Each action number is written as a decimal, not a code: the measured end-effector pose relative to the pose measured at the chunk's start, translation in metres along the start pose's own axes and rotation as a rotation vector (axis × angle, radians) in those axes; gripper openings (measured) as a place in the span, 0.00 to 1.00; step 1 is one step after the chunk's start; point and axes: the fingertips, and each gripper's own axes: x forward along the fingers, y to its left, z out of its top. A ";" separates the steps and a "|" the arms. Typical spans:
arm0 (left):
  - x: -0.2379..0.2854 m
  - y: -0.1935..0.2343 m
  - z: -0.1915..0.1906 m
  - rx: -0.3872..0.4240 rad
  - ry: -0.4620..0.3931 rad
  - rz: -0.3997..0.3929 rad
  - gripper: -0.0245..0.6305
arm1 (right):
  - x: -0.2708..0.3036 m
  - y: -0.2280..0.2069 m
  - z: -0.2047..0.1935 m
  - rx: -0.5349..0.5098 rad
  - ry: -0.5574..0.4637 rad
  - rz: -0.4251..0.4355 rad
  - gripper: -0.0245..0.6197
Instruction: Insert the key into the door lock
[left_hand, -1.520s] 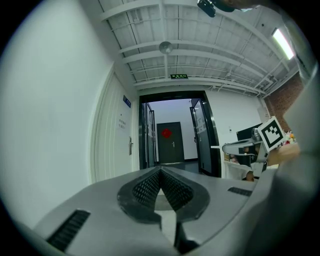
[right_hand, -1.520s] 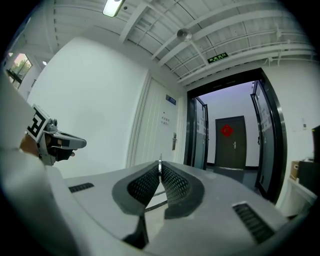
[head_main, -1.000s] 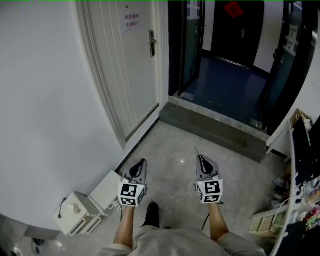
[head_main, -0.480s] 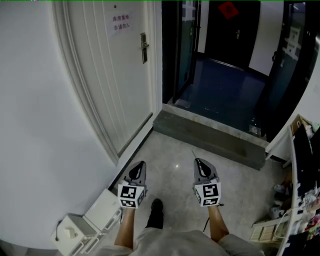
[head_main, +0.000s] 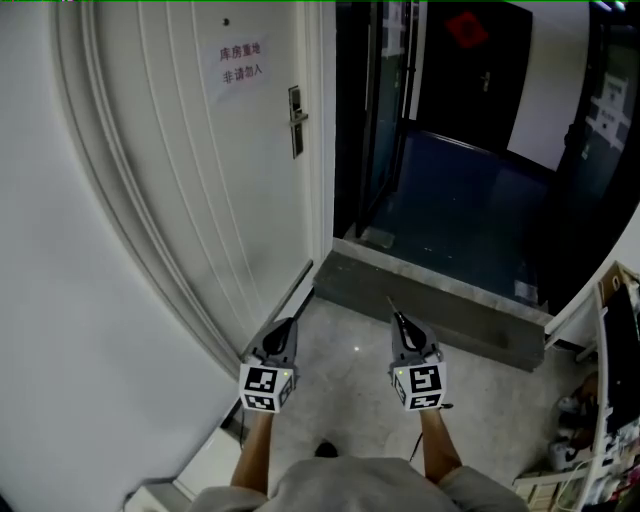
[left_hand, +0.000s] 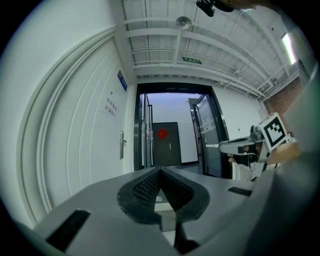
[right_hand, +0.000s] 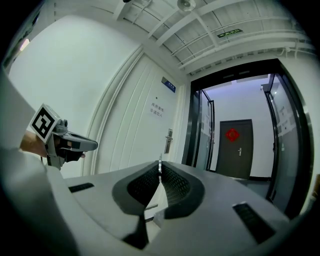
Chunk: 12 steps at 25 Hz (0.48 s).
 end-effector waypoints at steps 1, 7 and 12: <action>0.013 0.011 -0.001 0.001 0.001 0.000 0.07 | 0.016 -0.002 -0.002 -0.003 0.004 0.000 0.08; 0.067 0.034 -0.016 -0.001 0.028 -0.023 0.06 | 0.065 -0.015 -0.030 0.010 0.051 -0.005 0.08; 0.103 0.048 -0.034 -0.012 0.077 -0.027 0.06 | 0.106 -0.032 -0.049 0.026 0.071 -0.005 0.08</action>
